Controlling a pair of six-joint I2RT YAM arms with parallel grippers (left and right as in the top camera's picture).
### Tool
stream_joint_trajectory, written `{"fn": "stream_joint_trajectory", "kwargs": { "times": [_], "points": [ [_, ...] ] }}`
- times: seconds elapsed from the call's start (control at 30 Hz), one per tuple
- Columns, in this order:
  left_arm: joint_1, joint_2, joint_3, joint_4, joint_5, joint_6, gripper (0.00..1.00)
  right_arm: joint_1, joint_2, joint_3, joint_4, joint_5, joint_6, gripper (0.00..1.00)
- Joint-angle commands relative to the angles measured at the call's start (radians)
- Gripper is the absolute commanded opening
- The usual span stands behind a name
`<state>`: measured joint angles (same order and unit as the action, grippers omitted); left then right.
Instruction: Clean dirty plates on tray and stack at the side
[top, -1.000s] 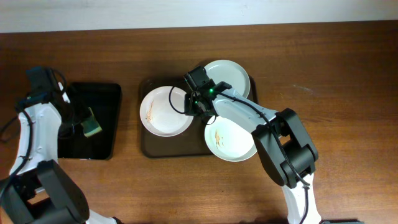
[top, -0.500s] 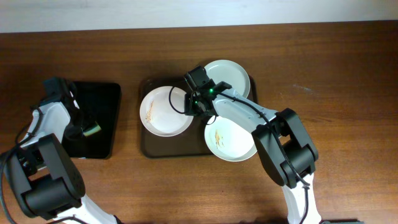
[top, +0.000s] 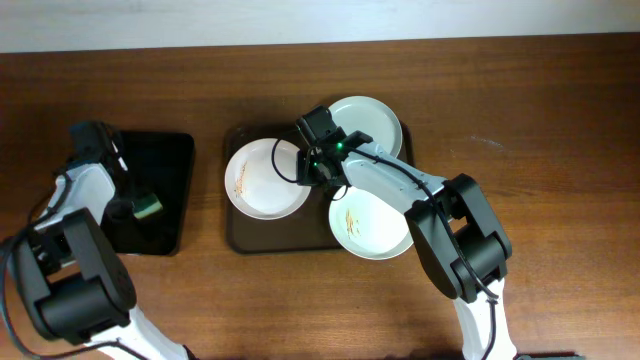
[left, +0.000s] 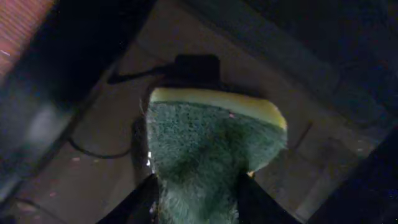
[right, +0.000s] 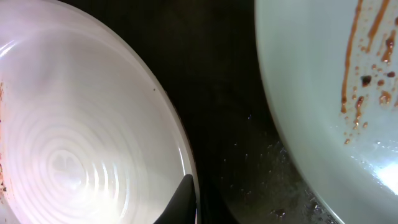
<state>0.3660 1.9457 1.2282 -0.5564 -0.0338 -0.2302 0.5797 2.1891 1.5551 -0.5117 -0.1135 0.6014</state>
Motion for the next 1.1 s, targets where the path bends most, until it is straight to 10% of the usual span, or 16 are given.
{"fn": "stream_joint_trajectory", "kwargs": {
  "times": [0.0,0.07,0.33,0.57,1.07],
  "points": [
    [0.002,0.051,-0.006,-0.014,-0.006,-0.001,0.19,0.009,0.025,0.008,-0.004,-0.012,-0.002,0.04],
    [0.002,0.05,-0.005,-0.014,0.016,-0.001,0.01,0.009,0.025,0.008,-0.003,-0.012,-0.002,0.04],
    [-0.043,-0.105,0.079,-0.133,0.098,0.044,0.01,0.009,0.025,0.008,-0.003,-0.014,-0.001,0.05],
    [-0.159,-0.177,0.078,-0.142,0.098,0.36,0.01,0.009,0.025,0.008,0.004,-0.036,-0.001,0.05],
    [-0.492,-0.016,0.078,-0.011,0.174,0.333,0.01,0.009,0.025,0.008,0.004,-0.04,-0.002,0.05]
  ]
}}
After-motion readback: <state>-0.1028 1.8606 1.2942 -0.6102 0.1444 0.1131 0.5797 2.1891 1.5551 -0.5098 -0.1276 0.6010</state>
